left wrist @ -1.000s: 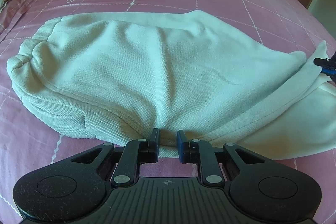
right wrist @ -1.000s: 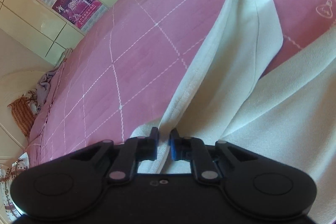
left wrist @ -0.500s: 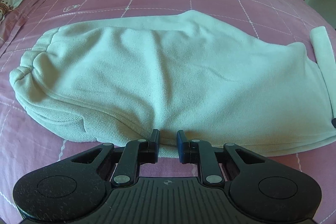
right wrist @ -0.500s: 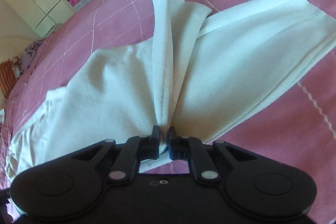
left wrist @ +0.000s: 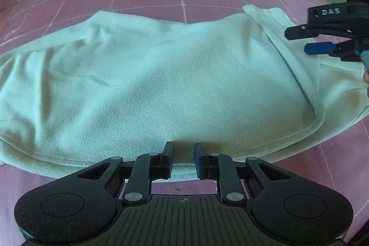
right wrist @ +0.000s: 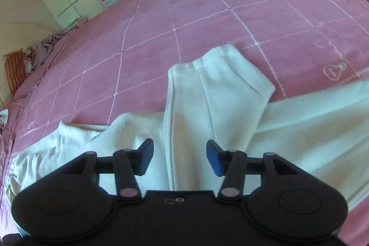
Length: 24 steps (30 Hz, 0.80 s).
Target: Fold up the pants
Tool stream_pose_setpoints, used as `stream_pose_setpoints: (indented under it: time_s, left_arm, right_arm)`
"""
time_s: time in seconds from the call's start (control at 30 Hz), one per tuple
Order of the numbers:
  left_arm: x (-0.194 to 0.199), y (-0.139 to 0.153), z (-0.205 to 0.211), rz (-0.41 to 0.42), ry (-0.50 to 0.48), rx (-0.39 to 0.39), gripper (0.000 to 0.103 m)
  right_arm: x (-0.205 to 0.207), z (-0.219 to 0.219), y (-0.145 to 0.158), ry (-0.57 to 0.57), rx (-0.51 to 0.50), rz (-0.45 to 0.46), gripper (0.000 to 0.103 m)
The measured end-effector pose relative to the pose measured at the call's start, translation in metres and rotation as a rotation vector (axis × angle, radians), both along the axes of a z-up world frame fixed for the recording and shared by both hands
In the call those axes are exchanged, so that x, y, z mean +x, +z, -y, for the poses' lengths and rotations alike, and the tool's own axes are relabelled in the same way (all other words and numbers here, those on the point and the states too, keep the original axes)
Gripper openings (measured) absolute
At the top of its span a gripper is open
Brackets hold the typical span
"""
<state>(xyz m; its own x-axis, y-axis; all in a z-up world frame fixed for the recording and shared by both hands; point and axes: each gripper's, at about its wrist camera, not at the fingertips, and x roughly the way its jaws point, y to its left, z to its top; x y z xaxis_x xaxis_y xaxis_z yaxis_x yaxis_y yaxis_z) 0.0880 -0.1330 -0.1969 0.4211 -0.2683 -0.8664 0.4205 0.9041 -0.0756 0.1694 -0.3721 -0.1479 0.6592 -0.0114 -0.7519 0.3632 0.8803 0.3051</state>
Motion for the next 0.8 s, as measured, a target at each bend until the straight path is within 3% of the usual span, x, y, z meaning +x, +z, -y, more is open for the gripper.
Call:
stream_pose_setpoints:
  time_s: [0.2, 0.3, 0.33, 0.37, 0.5, 0.6, 0.7, 0.8]
  left_arm:
    - [0.001, 0.0, -0.002, -0.007, 0.011, -0.009, 0.018]
    - [0.001, 0.001, -0.001, -0.004, 0.009, 0.0, 0.019]
    - [0.001, 0.001, -0.001, -0.005, 0.008, 0.0, 0.019]
    - [0.002, 0.0, -0.001, -0.008, 0.006, -0.003, 0.019]
    - [0.004, 0.0, -0.004, -0.013, -0.008, -0.011, 0.02]
    - [0.005, -0.001, -0.003, -0.011, -0.01, -0.01, 0.02]
    - [0.005, -0.001, -0.003, -0.005, -0.018, -0.005, 0.02]
    - [0.004, 0.0, -0.002, 0.0, -0.021, 0.005, 0.02]
  right_arm:
    - [0.058, -0.012, -0.025, 0.041, -0.137, -0.101, 0.048]
    - [0.074, -0.022, -0.034, 0.053, -0.28, -0.176, 0.027]
    - [0.072, -0.02, -0.033, 0.053, -0.28, -0.172, 0.007]
    - [0.066, -0.014, -0.028, 0.038, -0.245, -0.15, 0.005]
    - [0.005, 0.024, 0.015, -0.072, -0.102, 0.022, 0.004]
    - [-0.069, 0.061, 0.039, -0.191, -0.011, 0.107, 0.004]
    - [-0.138, 0.094, 0.02, -0.334, 0.09, 0.084, 0.004]
    - [-0.171, 0.106, -0.023, -0.401, 0.154, -0.006, 0.004]
